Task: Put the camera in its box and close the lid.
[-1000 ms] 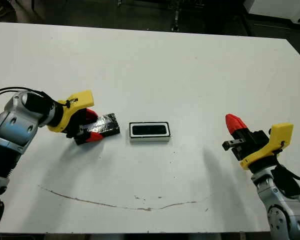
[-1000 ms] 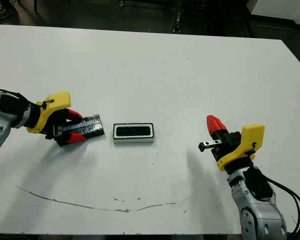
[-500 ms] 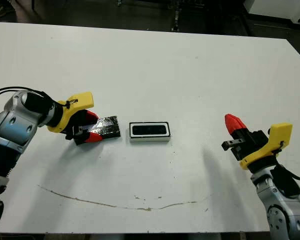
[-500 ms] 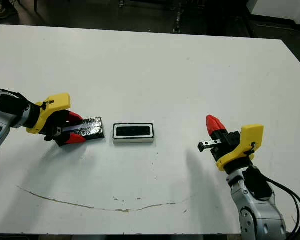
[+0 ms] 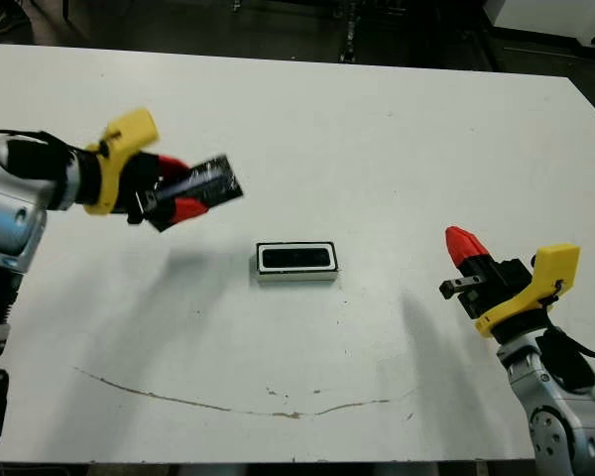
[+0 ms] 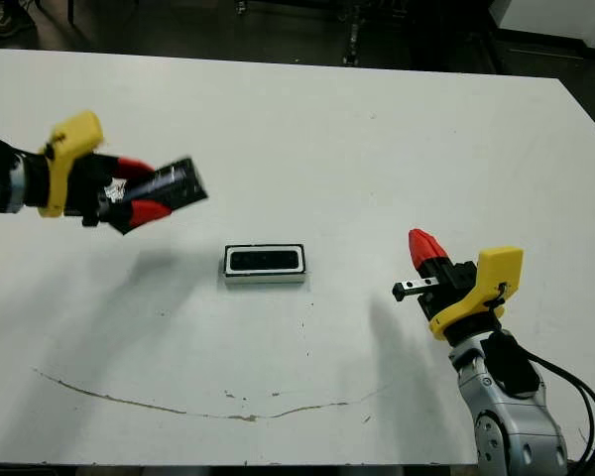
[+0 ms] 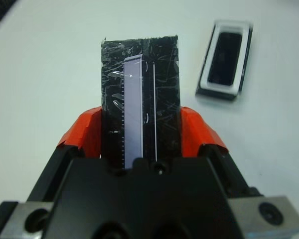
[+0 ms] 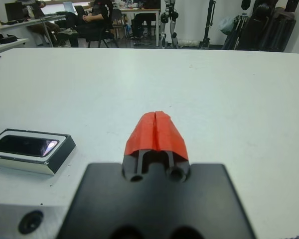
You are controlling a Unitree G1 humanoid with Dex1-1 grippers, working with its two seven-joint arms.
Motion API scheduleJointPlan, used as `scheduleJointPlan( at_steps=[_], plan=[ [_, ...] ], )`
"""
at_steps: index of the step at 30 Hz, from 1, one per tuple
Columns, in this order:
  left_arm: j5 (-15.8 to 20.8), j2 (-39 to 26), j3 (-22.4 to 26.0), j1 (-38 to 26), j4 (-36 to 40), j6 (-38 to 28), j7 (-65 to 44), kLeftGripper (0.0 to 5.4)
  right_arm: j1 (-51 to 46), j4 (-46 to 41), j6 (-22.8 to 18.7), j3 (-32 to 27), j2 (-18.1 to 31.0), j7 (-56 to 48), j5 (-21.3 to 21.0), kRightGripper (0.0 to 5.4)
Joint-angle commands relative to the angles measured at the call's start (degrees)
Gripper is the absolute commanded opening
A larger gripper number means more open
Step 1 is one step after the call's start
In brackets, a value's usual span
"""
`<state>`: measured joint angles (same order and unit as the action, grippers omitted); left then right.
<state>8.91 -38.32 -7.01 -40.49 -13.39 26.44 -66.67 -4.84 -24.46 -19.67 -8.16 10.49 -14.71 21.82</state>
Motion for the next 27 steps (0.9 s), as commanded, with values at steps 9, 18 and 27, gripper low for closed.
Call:
scheduleJointPlan(
  at_steps=[9, 18, 27],
  plan=[
    [4.1, 5.1, -1.8, 1.6, -2.9, 0.4, -2.2, 3.17, -0.8, 0.1, -0.3, 0.4, 0.2, 0.2, 0.3, 0.00],
    [5.2, 7.9, -4.7, 2.0, -2.7, 4.5, -2.9, 3.17, -0.9, 0.5, 0.2, 1.0, 0.2, 0.0, 0.1, 0.00],
    [5.4, 9.1, -6.3, 1.9, -4.3, 5.3, -4.5, 3.17, -0.7, 0.6, 0.3, 1.2, 0.3, 0.0, -0.1, 0.00]
  ],
)
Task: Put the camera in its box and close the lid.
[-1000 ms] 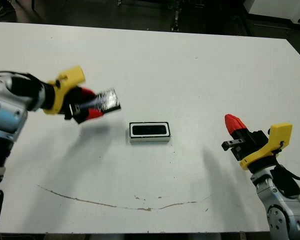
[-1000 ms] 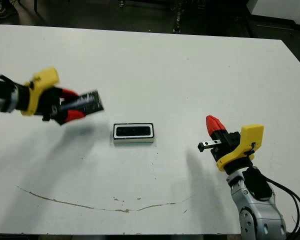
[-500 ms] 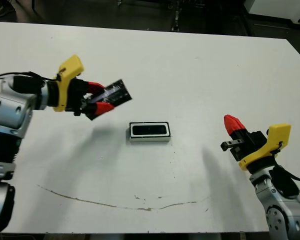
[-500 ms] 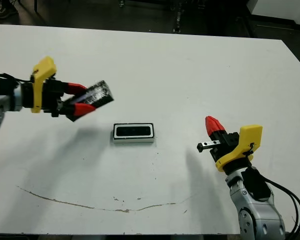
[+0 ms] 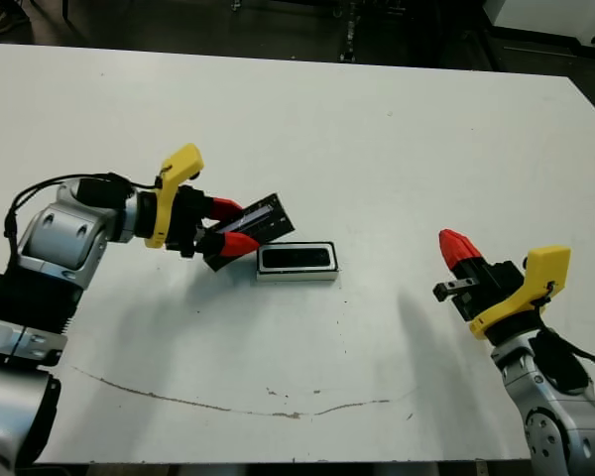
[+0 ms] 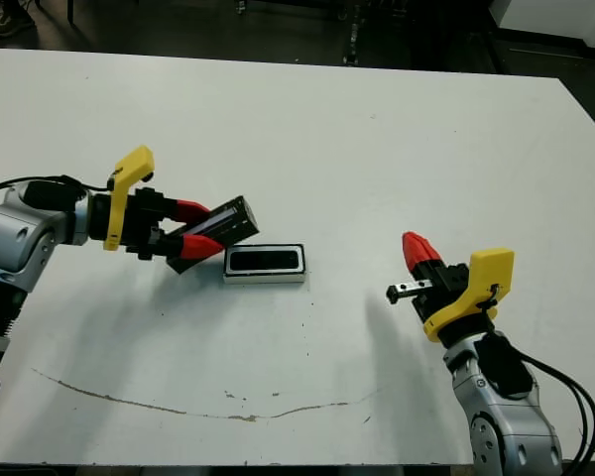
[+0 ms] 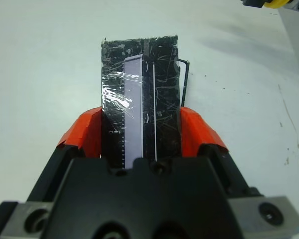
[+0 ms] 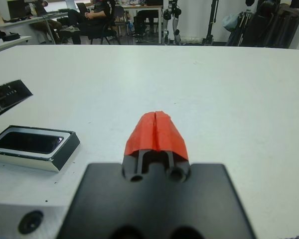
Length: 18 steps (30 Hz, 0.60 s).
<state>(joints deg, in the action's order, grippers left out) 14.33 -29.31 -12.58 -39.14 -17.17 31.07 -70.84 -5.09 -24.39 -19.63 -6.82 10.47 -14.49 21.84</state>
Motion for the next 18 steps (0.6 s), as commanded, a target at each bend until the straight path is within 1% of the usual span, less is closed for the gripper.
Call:
scheduleJointPlan(
  at_steps=[1, 7, 12, 18],
  plan=[
    [0.0, 0.2, -0.9, 0.5, -0.6, 0.8, -0.5, 3.17, -0.5, 0.5, 0.2, -0.1, 0.3, -0.2, -0.2, 0.00],
    [-0.5, 0.4, -1.9, 0.5, -1.4, -0.3, -1.5, 3.17, -0.2, 0.1, -0.5, -0.2, 0.5, 0.0, -0.1, 0.00],
    [-1.5, 0.6, -3.2, 0.3, -1.6, -0.9, -1.1, 3.17, 0.0, 0.4, 0.1, -0.2, 0.8, -0.5, -0.2, 0.00],
    [-2.5, 1.9, -4.4, 0.4, -2.3, -4.6, -1.1, 3.17, 0.0, 0.1, -0.6, -0.3, 0.8, -0.6, 0.2, 0.00]
  ],
)
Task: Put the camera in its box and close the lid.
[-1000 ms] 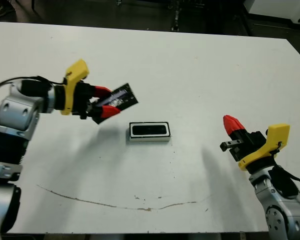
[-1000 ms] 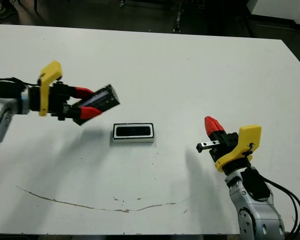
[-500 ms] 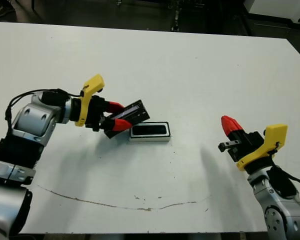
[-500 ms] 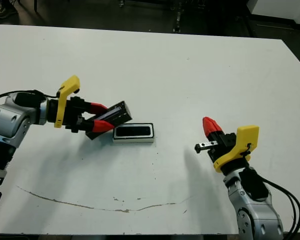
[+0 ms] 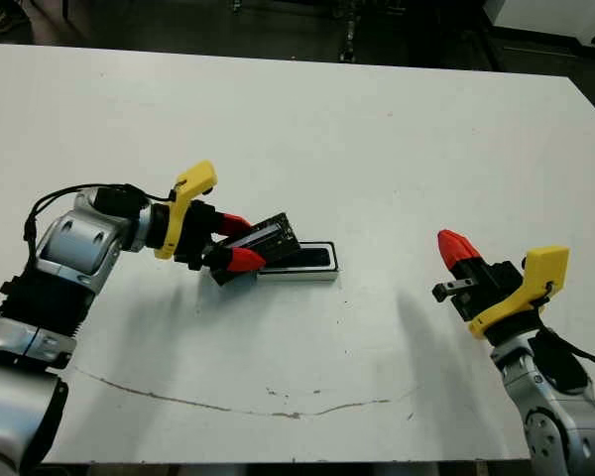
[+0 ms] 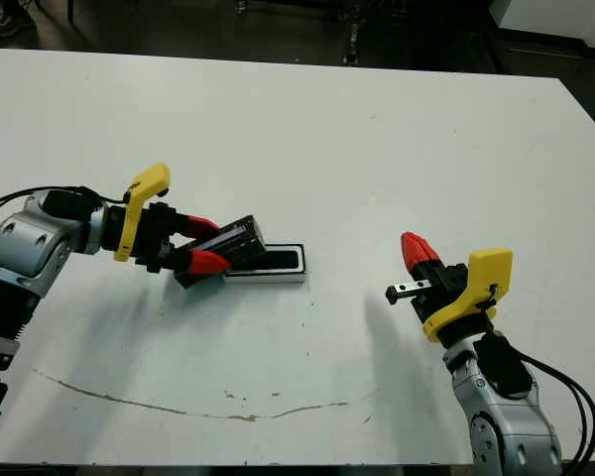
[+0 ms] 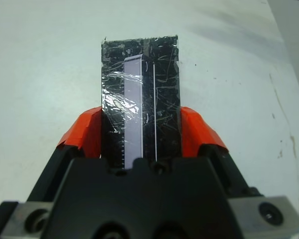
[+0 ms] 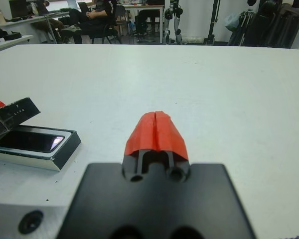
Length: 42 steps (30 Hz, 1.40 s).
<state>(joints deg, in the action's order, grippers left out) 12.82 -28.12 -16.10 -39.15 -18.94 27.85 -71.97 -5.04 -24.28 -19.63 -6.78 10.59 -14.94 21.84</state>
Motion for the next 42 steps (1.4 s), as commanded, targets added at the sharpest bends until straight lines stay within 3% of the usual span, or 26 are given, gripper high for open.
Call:
scheduleJointPlan(
  at_steps=[1, 42],
  plan=[
    [-1.2, 0.8, -1.0, 0.3, -0.6, -1.5, 0.2, 3.17, -0.1, 0.1, -0.5, -0.4, 0.7, -0.2, 0.2, 0.00],
    [-4.2, 7.0, -5.4, 1.2, -2.3, -3.6, 0.8, 3.17, -1.1, -0.1, -0.2, -0.6, 0.0, 0.5, 0.0, 0.00]
  ],
)
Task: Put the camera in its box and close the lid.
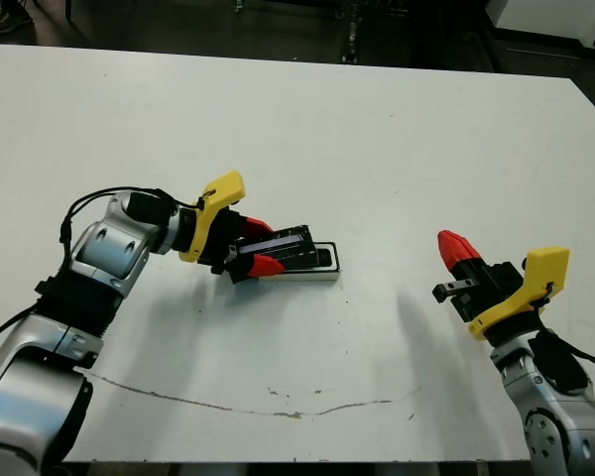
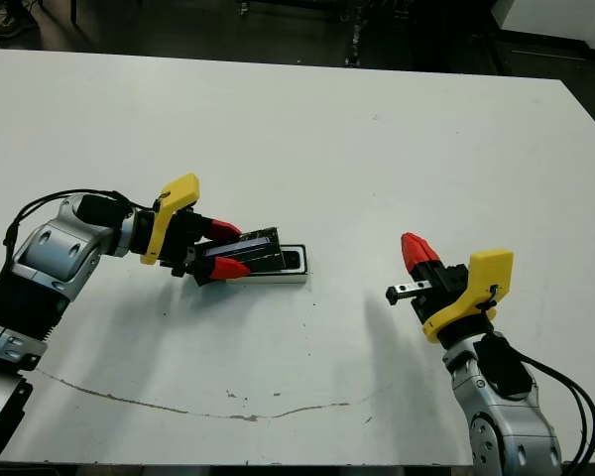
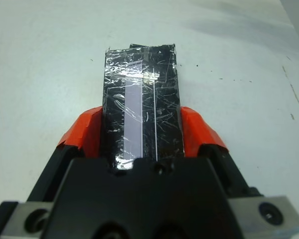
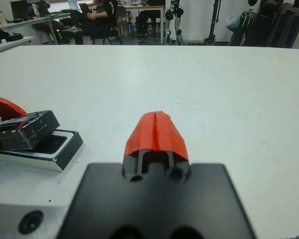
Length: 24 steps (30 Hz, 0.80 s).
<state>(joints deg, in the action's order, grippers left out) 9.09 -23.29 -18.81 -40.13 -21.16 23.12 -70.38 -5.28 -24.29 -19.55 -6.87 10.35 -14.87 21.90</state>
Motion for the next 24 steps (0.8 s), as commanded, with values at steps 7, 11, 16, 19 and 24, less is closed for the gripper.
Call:
scheduleJointPlan(
  at_steps=[7, 11, 16, 19, 24],
  plan=[
    [-0.5, 3.1, -3.4, 1.4, -0.2, 2.3, -1.3, 3.17, -0.8, -0.3, -0.7, -0.6, 0.0, 0.6, 0.6, 0.00],
    [-0.5, 3.7, -3.6, 1.6, -0.4, 1.2, -1.5, 3.17, -0.9, -0.1, -0.2, -0.6, 0.0, 0.4, 0.3, 0.00],
    [-0.4, 4.3, -3.7, 1.8, -0.5, 1.6, -1.4, 3.17, -0.9, -0.1, -0.4, -0.7, 0.1, 0.4, 0.4, 0.00],
    [-0.7, 4.3, -4.1, 1.9, 0.2, 2.0, -1.1, 3.17, -0.9, -0.3, -0.7, -0.7, 0.0, 0.5, 0.7, 0.00],
    [-0.7, 4.9, -4.2, 2.8, 0.0, -0.8, -0.9, 3.17, -0.9, -0.5, -1.0, -0.6, 0.1, 0.8, 0.7, 0.00]
  ],
)
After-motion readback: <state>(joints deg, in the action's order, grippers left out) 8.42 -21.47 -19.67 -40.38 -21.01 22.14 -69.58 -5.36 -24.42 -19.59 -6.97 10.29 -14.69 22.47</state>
